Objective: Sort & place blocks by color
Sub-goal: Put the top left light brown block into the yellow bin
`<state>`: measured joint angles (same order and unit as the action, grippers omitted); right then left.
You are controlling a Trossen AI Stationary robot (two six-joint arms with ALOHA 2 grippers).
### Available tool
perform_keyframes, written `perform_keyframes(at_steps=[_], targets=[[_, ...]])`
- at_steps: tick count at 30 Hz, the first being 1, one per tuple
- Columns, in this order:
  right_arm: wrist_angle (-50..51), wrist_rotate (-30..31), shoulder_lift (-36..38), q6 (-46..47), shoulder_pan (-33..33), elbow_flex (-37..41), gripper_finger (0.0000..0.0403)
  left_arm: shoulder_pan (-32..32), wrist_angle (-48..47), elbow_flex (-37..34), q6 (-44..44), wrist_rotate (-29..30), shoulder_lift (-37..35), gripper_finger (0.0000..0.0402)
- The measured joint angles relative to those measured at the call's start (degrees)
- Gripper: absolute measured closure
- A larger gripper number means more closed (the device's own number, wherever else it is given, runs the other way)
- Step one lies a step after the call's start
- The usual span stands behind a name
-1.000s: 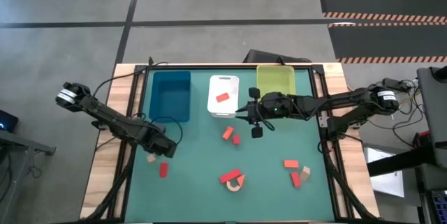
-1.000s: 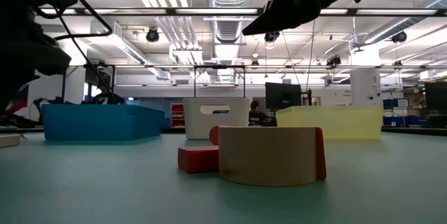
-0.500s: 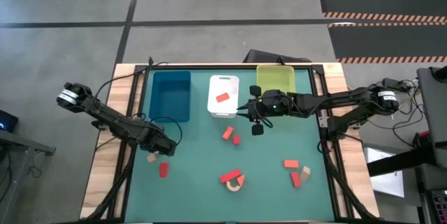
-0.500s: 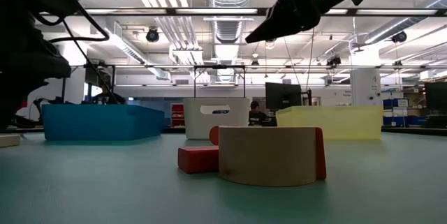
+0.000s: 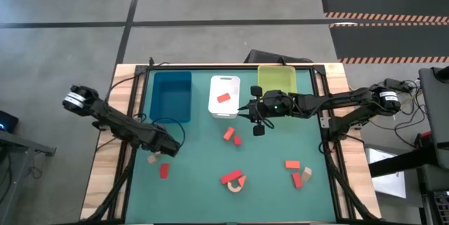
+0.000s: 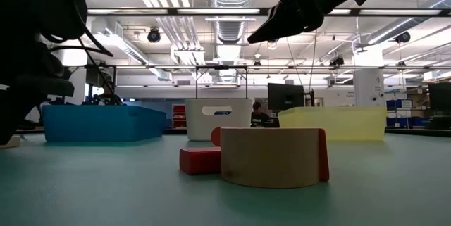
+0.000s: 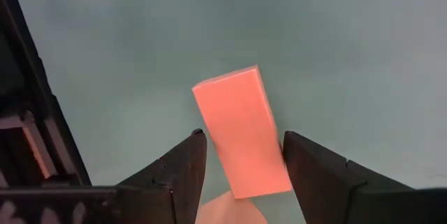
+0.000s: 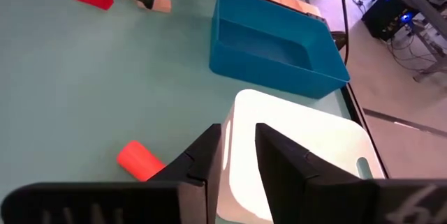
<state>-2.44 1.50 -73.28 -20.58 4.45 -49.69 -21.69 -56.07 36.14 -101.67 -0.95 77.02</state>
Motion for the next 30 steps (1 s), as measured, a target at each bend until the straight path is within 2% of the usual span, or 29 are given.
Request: perform_keyframes(at_steps=[10, 19, 25, 30], targets=[[0.1, 0.0, 0.0, 0.5, 0.0, 0.0, 0.0331, 0.0, 0.2, 0.2, 1.1, 0.0, 3.3, 0.0229], [0.0, -0.2, 0.0, 3.0, 0.0, 0.1, 0.0324, 0.0, 0.2, 0.2, 3.2, 0.3, 3.7, 0.0288], [0.1, -0.5, 0.0, 4.2, 0.0, 0.3, 0.0336, -0.1, -0.4, 0.8, 7.1, 1.2, 3.5, 0.0289], [0.0, -0.5, 0.0, 5.4, 0.0, 0.6, 0.0339, -0.2, -4.0, 4.0, 11.0, 3.4, 3.5, 0.0289]])
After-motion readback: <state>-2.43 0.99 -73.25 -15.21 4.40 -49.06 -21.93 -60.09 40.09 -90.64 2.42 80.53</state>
